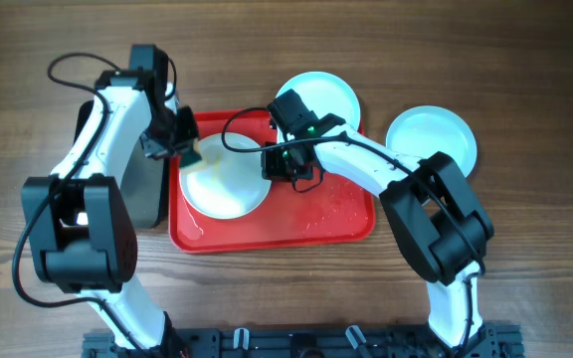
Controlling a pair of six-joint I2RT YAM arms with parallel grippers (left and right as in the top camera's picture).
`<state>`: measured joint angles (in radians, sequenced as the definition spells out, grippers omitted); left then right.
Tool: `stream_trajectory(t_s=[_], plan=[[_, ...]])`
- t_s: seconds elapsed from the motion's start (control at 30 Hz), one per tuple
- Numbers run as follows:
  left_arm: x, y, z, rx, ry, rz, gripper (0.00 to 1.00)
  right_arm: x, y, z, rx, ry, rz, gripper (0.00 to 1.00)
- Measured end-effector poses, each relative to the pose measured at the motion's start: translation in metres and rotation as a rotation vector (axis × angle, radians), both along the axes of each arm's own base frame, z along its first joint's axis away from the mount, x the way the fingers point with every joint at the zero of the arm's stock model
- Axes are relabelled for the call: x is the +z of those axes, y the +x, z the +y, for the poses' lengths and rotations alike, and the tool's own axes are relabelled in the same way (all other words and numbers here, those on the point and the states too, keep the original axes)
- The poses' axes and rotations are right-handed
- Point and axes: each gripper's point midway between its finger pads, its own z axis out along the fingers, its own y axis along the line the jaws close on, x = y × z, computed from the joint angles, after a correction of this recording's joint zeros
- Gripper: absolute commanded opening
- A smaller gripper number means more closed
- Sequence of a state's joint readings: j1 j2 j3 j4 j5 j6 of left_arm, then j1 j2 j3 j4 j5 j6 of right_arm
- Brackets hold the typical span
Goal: Clean dirty plates on tray and stack at the side
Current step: 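Lower the sponge onto the moved plate with the left gripper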
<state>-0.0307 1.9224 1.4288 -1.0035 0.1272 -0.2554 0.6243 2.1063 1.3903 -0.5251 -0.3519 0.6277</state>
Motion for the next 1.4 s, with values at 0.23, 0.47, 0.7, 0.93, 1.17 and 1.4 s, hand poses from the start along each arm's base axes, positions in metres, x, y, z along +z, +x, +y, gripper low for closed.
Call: stream_trajectory(t_s=[0.23, 0.47, 0.7, 0.93, 1.17, 1.4], plan=[[-0.03, -0.019, -0.025, -0.252, -0.048, -0.007, 0.04, 0.0, 0.001, 0.002, 0.013, 0.015, -0.003, 0.04], [-0.046, -0.021, -0.043, -0.351, 0.032, -0.101, 0.04, 0.0, 0.001, 0.002, 0.023, 0.017, -0.007, 0.04], [-0.04, -0.038, -0.113, -0.532, -0.24, -0.129, 0.04, 0.0, 0.003, -0.001, 0.02, 0.018, -0.009, 0.04], [-0.045, -0.073, -0.1, -0.527, -0.231, 0.026, 0.04, 0.0, 0.0, 0.004, 0.034, 0.034, -0.001, 0.04], [-0.047, -0.033, -0.019, -0.201, 0.221, -0.042, 0.04, 0.0, -0.002, 0.011, 0.048, 0.054, -0.002, 0.04], [-0.043, 0.004, -0.013, -0.158, 0.3, -0.199, 0.04, 0.0, 0.0, 0.009, 0.035, 0.054, 0.002, 0.04]])
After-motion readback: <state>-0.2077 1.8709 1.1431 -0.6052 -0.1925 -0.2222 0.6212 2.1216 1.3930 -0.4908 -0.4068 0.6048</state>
